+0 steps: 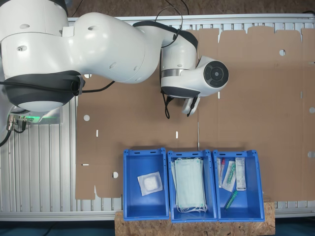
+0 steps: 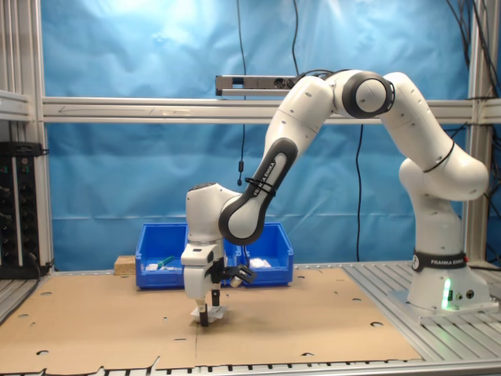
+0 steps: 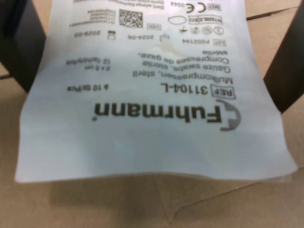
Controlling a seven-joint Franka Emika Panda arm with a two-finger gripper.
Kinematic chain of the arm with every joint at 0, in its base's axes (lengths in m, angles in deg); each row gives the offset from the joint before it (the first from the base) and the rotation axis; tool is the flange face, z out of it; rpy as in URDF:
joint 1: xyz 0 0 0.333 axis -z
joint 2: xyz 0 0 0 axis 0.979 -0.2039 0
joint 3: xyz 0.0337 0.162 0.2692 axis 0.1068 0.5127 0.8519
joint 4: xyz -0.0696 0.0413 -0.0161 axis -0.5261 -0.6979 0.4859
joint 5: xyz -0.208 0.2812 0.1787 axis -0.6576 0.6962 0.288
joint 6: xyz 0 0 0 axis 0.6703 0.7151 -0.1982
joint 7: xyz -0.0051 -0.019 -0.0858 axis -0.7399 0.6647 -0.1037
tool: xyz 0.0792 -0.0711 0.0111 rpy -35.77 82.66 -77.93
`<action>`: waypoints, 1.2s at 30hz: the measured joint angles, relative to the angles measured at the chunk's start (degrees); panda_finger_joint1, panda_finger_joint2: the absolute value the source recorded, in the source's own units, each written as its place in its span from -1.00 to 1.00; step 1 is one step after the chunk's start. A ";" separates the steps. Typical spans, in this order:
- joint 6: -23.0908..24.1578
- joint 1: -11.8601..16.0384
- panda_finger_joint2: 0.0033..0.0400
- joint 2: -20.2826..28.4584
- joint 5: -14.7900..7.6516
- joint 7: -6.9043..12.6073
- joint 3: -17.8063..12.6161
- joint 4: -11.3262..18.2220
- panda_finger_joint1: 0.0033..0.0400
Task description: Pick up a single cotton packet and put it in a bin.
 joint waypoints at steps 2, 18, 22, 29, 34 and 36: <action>0.00 0.00 1.00 0.00 0.00 0.01 0.00 0.00 1.00; 0.00 0.00 1.00 0.00 0.00 0.12 0.00 0.00 1.00; 0.00 0.00 1.00 0.00 0.00 0.14 0.00 0.00 1.00; 0.00 0.00 1.00 0.00 0.00 0.16 0.00 0.00 1.00; 0.00 0.00 0.41 0.00 0.00 0.16 0.00 0.00 0.41; 0.00 0.00 0.41 0.00 0.00 0.16 0.00 0.00 0.41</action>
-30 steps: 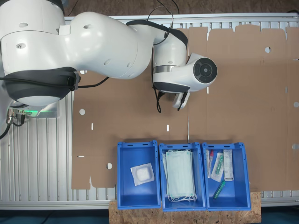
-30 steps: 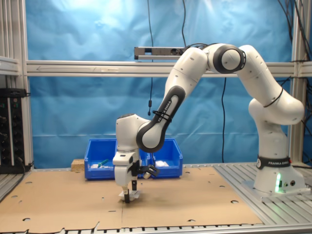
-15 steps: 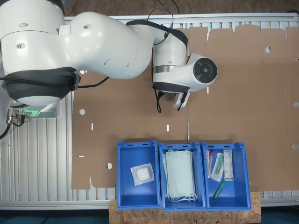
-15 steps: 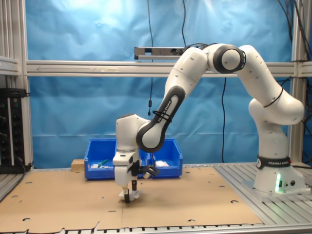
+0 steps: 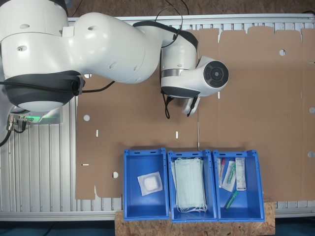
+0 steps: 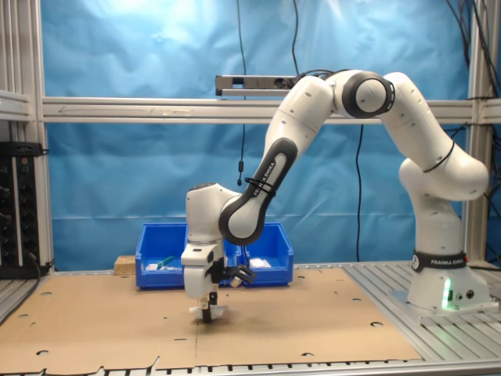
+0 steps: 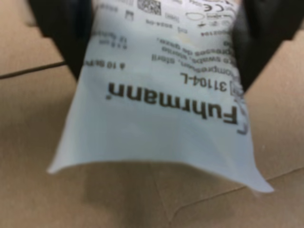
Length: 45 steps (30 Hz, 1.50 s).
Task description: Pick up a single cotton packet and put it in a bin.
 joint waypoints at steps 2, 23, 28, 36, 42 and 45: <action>0.00 0.00 0.41 0.00 0.00 0.00 0.00 0.00 0.41; 0.00 0.02 -0.83 0.03 0.00 0.02 0.00 -0.27 -0.83; 0.00 0.02 -0.83 0.03 0.00 0.02 0.00 -0.27 -0.83; 0.00 0.02 -0.83 0.03 0.00 0.02 0.00 -0.27 -0.83; 0.00 0.02 -0.83 0.03 0.00 0.02 0.00 -0.27 -0.83; 0.00 0.02 -0.82 0.03 0.00 0.02 0.00 -0.27 -0.82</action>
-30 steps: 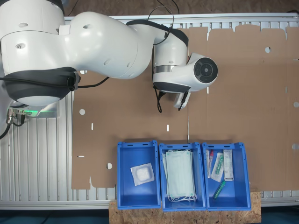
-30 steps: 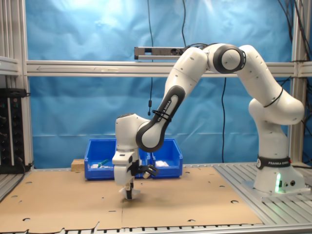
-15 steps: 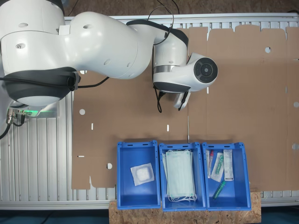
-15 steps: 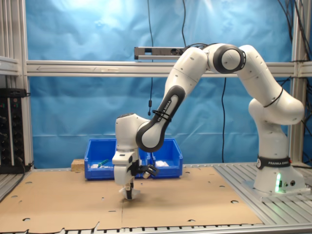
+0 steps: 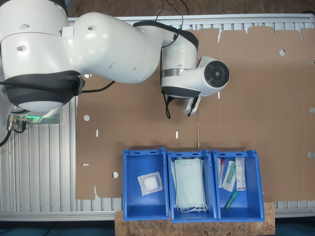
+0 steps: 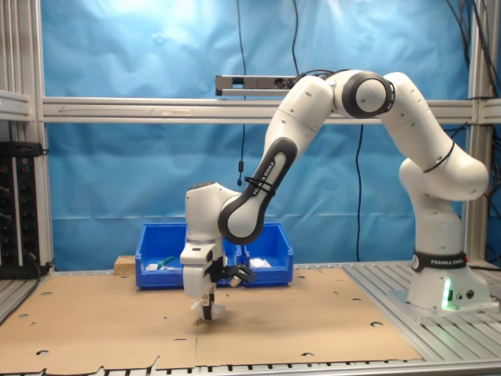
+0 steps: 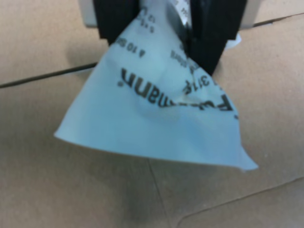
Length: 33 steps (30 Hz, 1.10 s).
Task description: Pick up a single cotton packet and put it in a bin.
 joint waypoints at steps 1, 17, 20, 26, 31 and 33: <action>0.00 0.00 -0.82 0.00 0.00 0.00 0.00 0.00 -0.82; -0.28 -0.03 -0.82 2.66 0.00 0.00 0.06 0.80 -0.82; -0.89 -0.05 -0.82 4.87 0.00 0.00 0.12 1.55 -0.82; -3.09 -0.09 -0.82 10.71 -1.04 0.00 0.19 3.72 -0.82; -5.48 -0.10 -0.82 16.34 -2.99 0.00 0.20 6.43 -0.82; -6.48 -0.10 -0.82 18.68 -3.73 0.00 0.19 7.80 -0.82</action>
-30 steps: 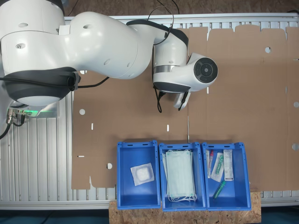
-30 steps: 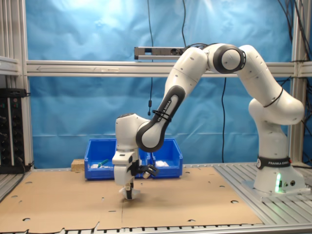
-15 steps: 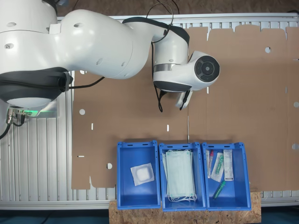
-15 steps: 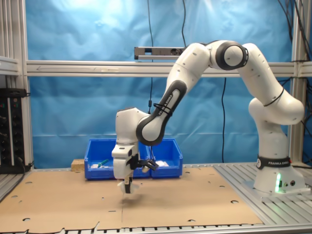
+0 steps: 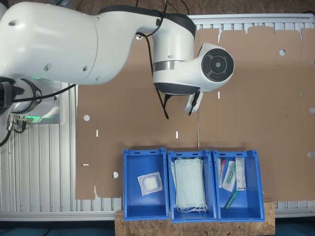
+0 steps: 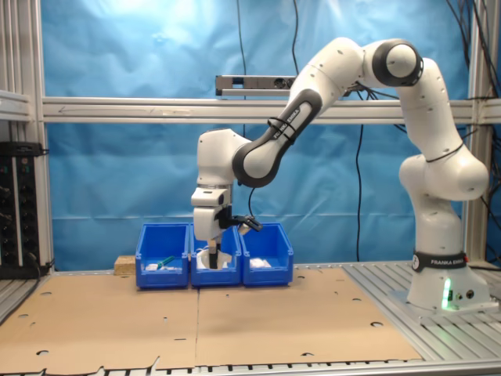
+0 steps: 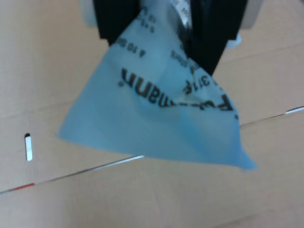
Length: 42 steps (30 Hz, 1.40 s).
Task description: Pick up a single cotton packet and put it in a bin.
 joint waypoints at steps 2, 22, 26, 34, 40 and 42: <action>-0.98 0.00 -0.82 2.34 -0.93 0.00 -0.08 1.50 -0.82; -6.46 1.31 -0.82 17.51 -16.56 1.89 -8.59 11.66 -0.82; -6.87 1.82 -0.82 18.26 -18.73 3.25 -12.06 12.03 -0.82; -7.42 2.54 -0.82 18.86 -21.08 5.86 -18.17 12.52 -0.82; -7.57 2.92 -0.82 19.02 -22.17 8.39 -22.30 12.76 -0.82; -7.57 3.02 -0.82 19.04 -22.42 9.36 -23.41 12.83 -0.82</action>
